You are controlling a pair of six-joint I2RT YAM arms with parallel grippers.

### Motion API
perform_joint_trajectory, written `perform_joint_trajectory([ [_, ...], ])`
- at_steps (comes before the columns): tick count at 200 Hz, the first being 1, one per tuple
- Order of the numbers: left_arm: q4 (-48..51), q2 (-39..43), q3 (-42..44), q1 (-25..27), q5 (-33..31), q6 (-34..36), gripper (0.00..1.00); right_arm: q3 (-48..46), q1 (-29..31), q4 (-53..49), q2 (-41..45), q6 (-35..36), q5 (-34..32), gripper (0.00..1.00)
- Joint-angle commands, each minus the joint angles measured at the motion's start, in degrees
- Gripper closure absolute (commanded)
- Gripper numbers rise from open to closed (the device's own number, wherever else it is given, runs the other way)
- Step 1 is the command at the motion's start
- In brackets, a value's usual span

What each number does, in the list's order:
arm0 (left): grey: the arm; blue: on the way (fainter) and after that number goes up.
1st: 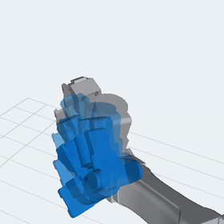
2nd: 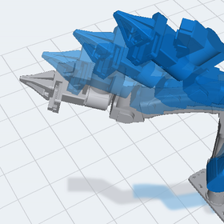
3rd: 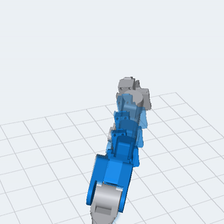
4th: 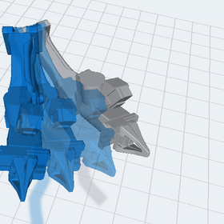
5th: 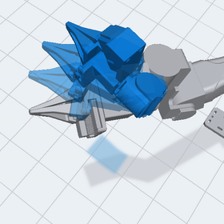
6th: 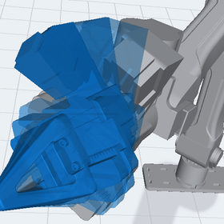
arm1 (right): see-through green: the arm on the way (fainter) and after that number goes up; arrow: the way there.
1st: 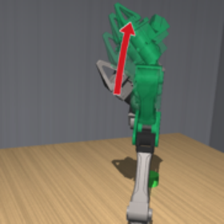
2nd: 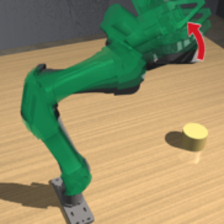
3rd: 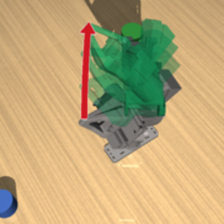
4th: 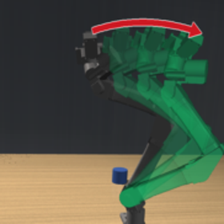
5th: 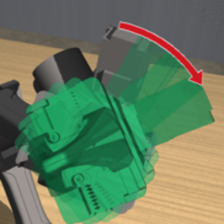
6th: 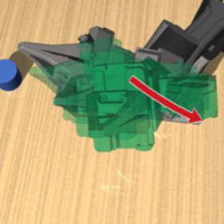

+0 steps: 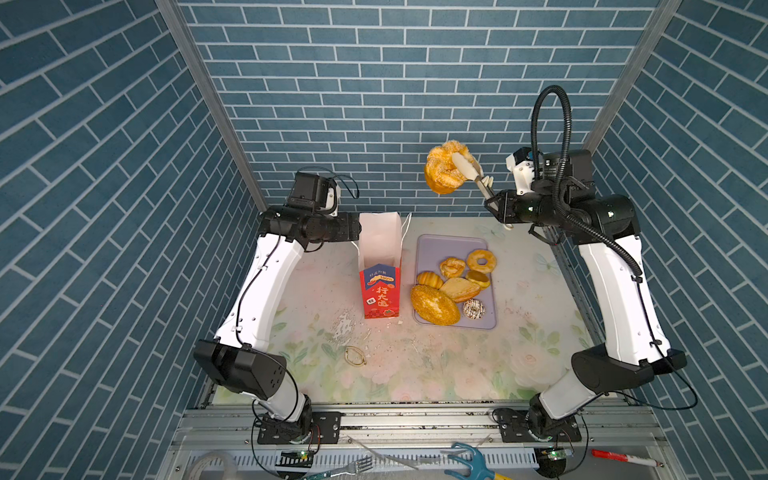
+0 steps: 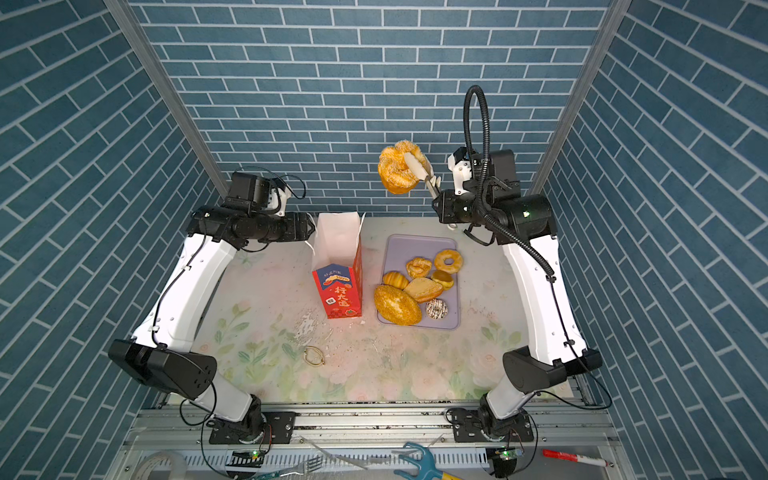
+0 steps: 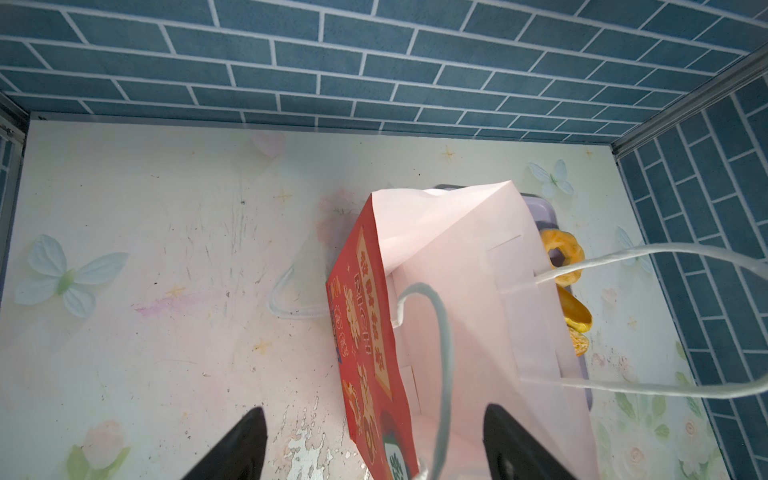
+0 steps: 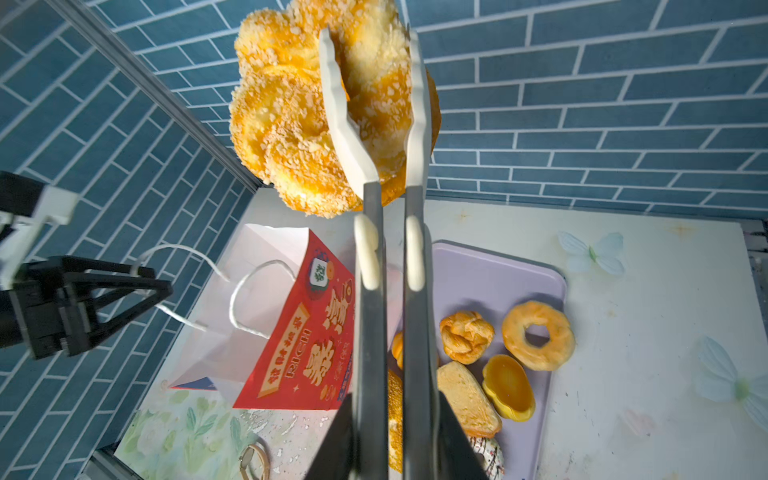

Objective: Place the fake bread into the paper bag
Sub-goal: 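Squeeze the tongs on the sugar-coated bread and lift it up, then carry the bread with the tongs over the bag's opening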

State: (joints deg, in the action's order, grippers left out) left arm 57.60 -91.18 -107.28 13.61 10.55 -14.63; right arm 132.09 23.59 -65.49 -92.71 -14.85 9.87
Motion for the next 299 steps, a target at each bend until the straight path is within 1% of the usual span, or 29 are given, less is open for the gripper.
perform_joint_trajectory([
  [1,-2.6,1.4,1.7,-0.7,0.7,-1.9,0.21,4.7,2.4,1.3,-0.5,2.3,-1.5,0.92],
  [26,-4.1,1.2,2.6,-1.1,3.0,-2.9,0.27,8.9,6.2,0.9,-2.3,3.0,-3.1,0.92],
  [39,-4.3,0.8,2.7,-1.1,3.7,-3.5,0.33,10.9,8.5,1.0,-3.1,4.2,-4.4,0.93],
  [62,-5.5,1.2,3.5,-1.1,4.6,-4.5,0.42,13.1,11.8,0.9,-4.4,5.8,-3.8,0.93],
  [84,-5.3,1.3,3.5,-1.1,4.4,-4.5,0.49,13.5,14.9,0.6,-5.3,6.9,-4.0,0.93],
  [87,-5.3,1.3,3.5,-1.1,4.3,-4.4,0.51,13.5,15.4,0.5,-5.5,7.0,-4.0,0.93],
  [94,-5.2,1.4,3.7,-1.2,4.1,-4.6,0.55,13.5,16.4,0.0,-5.8,7.8,-4.2,0.93],
  [104,-5.6,1.6,4.1,-1.4,4.7,-4.9,0.57,13.5,18.1,-1.0,-6.2,9.3,-4.5,0.93],
  [119,-5.9,1.9,4.7,-1.5,5.1,-5.4,0.65,13.3,20.5,-2.0,-6.7,11.1,-9.4,0.93],
  [132,-6.1,2.2,5.3,-1.7,5.1,-5.7,0.72,13.2,21.3,-3.0,-7.3,11.6,-9.9,0.93],
  [142,-6.3,2.5,5.9,-1.7,5.0,-5.8,0.74,12.8,21.6,-3.7,-7.6,11.5,-9.9,0.93],
  [152,-6.3,3.0,6.4,-1.8,4.9,-5.9,0.78,12.1,21.9,-4.1,-7.8,11.3,-10.0,0.93],
  [171,-6.9,4.2,7.9,-2.2,4.8,-6.2,0.84,10.1,22.5,-5.0,-7.7,10.9,-11.6,0.93],
  [211,-8.2,5.8,10.3,-3.1,5.8,-7.2,0.91,3.1,22.5,-3.1,-6.9,9.7,-11.1,0.93],
  [244,-8.6,5.4,10.3,-3.2,7.2,-7.5,0.94,2.1,22.5,-1.7,-8.1,9.7,-11.0,0.93],
  [299,-9.0,5.6,10.8,-3.1,7.7,-7.8,0.96,2.6,22.6,-0.8,-10.9,9.7,-9.5,0.92],
])
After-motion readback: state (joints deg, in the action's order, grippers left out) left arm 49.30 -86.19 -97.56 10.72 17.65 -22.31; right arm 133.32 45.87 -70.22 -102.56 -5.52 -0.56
